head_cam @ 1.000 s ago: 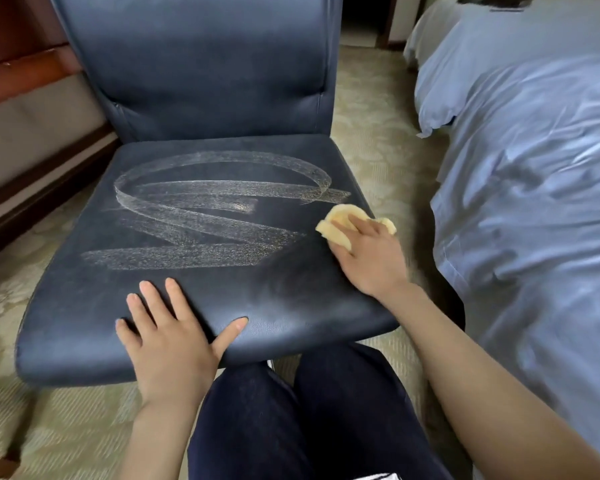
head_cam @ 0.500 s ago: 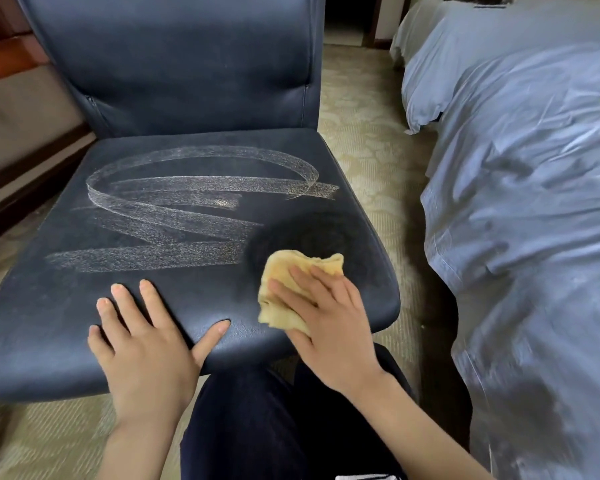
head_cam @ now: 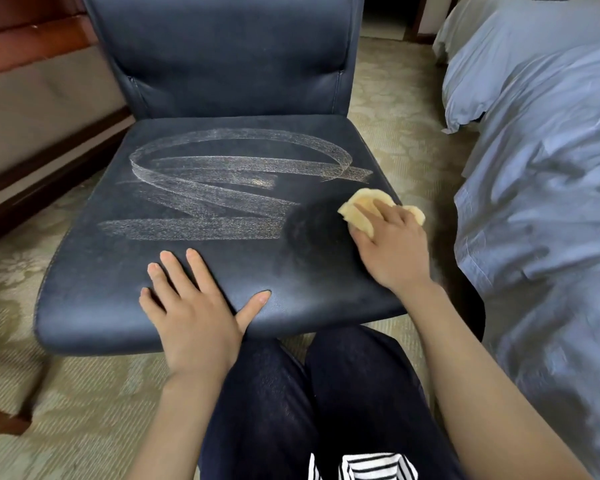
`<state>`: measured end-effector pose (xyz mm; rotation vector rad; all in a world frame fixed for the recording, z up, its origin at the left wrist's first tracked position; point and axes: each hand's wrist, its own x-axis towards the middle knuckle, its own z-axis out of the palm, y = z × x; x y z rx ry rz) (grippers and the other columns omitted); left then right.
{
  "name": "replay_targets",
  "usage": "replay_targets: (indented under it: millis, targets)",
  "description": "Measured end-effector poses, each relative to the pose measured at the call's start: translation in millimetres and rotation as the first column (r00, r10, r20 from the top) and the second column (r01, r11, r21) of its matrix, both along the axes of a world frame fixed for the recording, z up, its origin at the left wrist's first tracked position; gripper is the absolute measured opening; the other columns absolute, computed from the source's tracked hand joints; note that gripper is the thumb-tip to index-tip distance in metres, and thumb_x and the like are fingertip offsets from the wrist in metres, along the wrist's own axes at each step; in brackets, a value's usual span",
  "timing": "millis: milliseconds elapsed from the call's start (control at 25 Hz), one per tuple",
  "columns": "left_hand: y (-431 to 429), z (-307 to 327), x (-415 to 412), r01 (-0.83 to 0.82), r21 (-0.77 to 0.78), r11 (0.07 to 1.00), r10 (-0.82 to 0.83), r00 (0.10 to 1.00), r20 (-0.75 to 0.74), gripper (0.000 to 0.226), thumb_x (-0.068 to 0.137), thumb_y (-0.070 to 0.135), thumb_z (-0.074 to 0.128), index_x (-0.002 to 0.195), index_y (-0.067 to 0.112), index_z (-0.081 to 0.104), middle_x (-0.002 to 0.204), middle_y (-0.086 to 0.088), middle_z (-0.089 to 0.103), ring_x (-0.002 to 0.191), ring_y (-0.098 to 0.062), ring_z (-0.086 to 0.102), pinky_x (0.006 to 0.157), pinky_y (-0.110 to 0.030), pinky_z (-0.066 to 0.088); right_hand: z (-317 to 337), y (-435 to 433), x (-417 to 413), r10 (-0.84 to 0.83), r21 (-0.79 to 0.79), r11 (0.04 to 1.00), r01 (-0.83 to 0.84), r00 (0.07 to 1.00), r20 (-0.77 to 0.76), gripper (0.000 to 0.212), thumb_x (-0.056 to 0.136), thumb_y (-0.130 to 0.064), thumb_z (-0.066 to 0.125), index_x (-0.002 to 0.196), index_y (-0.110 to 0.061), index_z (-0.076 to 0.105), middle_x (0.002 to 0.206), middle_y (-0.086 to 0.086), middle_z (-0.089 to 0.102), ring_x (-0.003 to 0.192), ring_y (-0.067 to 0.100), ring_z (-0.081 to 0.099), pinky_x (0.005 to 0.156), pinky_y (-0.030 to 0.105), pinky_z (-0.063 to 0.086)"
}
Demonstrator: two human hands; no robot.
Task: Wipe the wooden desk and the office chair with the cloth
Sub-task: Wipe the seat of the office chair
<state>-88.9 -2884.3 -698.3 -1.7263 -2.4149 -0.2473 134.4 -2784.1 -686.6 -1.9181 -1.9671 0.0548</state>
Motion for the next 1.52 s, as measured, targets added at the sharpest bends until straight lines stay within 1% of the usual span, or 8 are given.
replay_targets:
  millis: [160, 400, 600, 800, 1000, 1080, 1320, 1520]
  targets:
    - [-1, -1, 2, -0.03, -0.032, 0.999, 0.029, 0.999, -0.024, 0.112, 0.073, 0.08, 0.004, 0.144, -0.005, 0.022, 0.147, -0.035, 0.024, 0.134, -0.047, 0.026, 0.104, -0.057, 0.024, 8, 9, -73, 0.221, -0.057, 0.975, -0.215, 0.966, 0.133, 0.042, 0.094, -0.054, 0.038, 0.134, -0.044, 0.043, 0.151, -0.006, 0.032, 0.137, 0.028, 0.024, 0.109, 0.045, 0.018]
    - [-3, -5, -7, 0.008, -0.017, 1.0, -0.009, 0.999, -0.047, 0.109, 0.075, 0.078, 0.009, 0.145, -0.004, 0.024, 0.147, -0.035, 0.023, 0.134, -0.049, 0.027, 0.104, -0.057, 0.023, -13, -49, -102, 0.499, 0.099, 0.855, -0.509, 0.859, 0.112, 0.046, 0.09, -0.044, 0.049, 0.136, -0.038, 0.046, 0.147, -0.009, 0.038, 0.135, 0.022, 0.028, 0.112, 0.04, 0.015]
    - [-6, -11, -11, 0.061, 0.081, 0.995, -0.056, 0.997, -0.059, 0.101, 0.079, 0.074, 0.023, 0.141, -0.005, 0.034, 0.142, -0.036, 0.031, 0.128, -0.052, 0.034, 0.103, -0.061, 0.023, -44, -87, -37, 0.413, 0.18, 0.884, -0.431, 0.901, 0.131, 0.056, 0.082, -0.035, 0.047, 0.138, -0.035, 0.045, 0.147, -0.006, 0.04, 0.135, 0.021, 0.032, 0.11, 0.042, 0.028]
    - [-8, -13, -4, 0.059, 0.073, 0.996, -0.052, 0.995, -0.091, 0.097, 0.083, 0.072, 0.023, 0.141, -0.005, 0.034, 0.143, -0.037, 0.031, 0.127, -0.052, 0.035, 0.103, -0.06, 0.024, -44, -76, 23, 0.265, 0.243, 0.932, -0.269, 0.963, 0.048, 0.047, 0.09, -0.036, 0.041, 0.136, -0.029, 0.049, 0.143, 0.002, 0.045, 0.131, 0.027, 0.037, 0.107, 0.041, 0.031]
    - [-12, -10, 7, 0.049, 0.032, 0.998, -0.046, 0.995, -0.087, 0.095, 0.084, 0.072, 0.02, 0.142, -0.003, 0.033, 0.144, -0.035, 0.03, 0.128, -0.05, 0.035, 0.103, -0.059, 0.025, -21, -24, 46, 0.079, 0.169, 0.984, -0.065, 0.994, -0.077, 0.04, 0.094, -0.03, 0.051, 0.133, -0.025, 0.054, 0.141, 0.006, 0.048, 0.124, 0.032, 0.042, 0.102, 0.043, 0.036]
    - [-13, -8, 13, 0.041, 0.006, 0.999, -0.04, 0.996, -0.084, 0.096, 0.084, 0.072, 0.018, 0.142, -0.003, 0.032, 0.144, -0.035, 0.03, 0.127, -0.05, 0.036, 0.101, -0.058, 0.027, -10, 3, 39, 0.041, 0.095, 0.995, -0.038, 0.998, -0.036, 0.041, 0.096, -0.036, 0.047, 0.135, -0.026, 0.051, 0.144, 0.004, 0.045, 0.127, 0.033, 0.039, 0.104, 0.044, 0.034]
    - [-11, -5, 29, -0.015, -0.076, 0.997, 0.005, 0.992, -0.129, 0.098, 0.084, 0.075, 0.007, 0.145, 0.0, 0.025, 0.146, -0.032, 0.028, 0.129, -0.045, 0.035, 0.101, -0.054, 0.029, 7, 44, -30, 0.158, -0.089, 0.985, -0.147, 0.978, 0.138, 0.041, 0.095, -0.053, 0.032, 0.134, -0.044, 0.042, 0.15, -0.004, 0.033, 0.136, 0.03, 0.026, 0.109, 0.048, 0.021]
    - [-12, -7, 28, -0.003, -0.068, 0.998, -0.005, 0.992, -0.126, 0.099, 0.082, 0.074, 0.01, 0.144, 0.0, 0.029, 0.145, -0.033, 0.03, 0.129, -0.045, 0.036, 0.105, -0.057, 0.026, 0, 3, -82, 0.406, 0.063, 0.909, -0.411, 0.91, 0.082, 0.037, 0.092, -0.051, 0.044, 0.126, -0.041, 0.052, 0.141, -0.008, 0.044, 0.131, 0.027, 0.034, 0.106, 0.044, 0.019]
